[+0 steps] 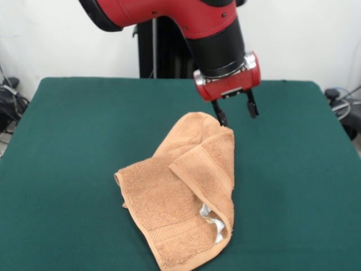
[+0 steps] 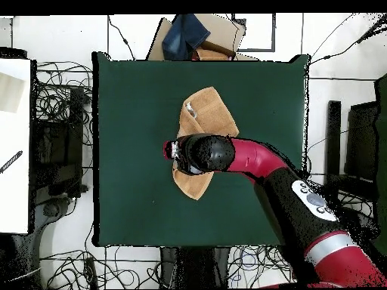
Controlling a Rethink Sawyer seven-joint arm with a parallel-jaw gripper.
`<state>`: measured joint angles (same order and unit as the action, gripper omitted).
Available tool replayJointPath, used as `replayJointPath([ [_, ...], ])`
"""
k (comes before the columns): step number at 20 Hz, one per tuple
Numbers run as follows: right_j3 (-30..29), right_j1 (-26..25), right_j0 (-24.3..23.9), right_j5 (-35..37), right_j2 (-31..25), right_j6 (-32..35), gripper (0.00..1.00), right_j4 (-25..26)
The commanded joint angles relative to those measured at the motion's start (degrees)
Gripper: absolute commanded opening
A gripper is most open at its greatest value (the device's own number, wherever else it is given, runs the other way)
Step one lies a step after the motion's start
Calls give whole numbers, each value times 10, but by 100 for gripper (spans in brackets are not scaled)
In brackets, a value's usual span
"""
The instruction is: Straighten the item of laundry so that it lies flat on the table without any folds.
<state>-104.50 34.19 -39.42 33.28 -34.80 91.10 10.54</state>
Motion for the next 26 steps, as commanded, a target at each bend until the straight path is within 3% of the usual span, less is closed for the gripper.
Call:
replayJointPath([
  [1,33,-8,-1,5,-11,-18,100,25],
  [9,39,-28,-17,-27,-50,-12,100,7],
  [26,77,-88,-47,18,-80,-41,100,6],
])
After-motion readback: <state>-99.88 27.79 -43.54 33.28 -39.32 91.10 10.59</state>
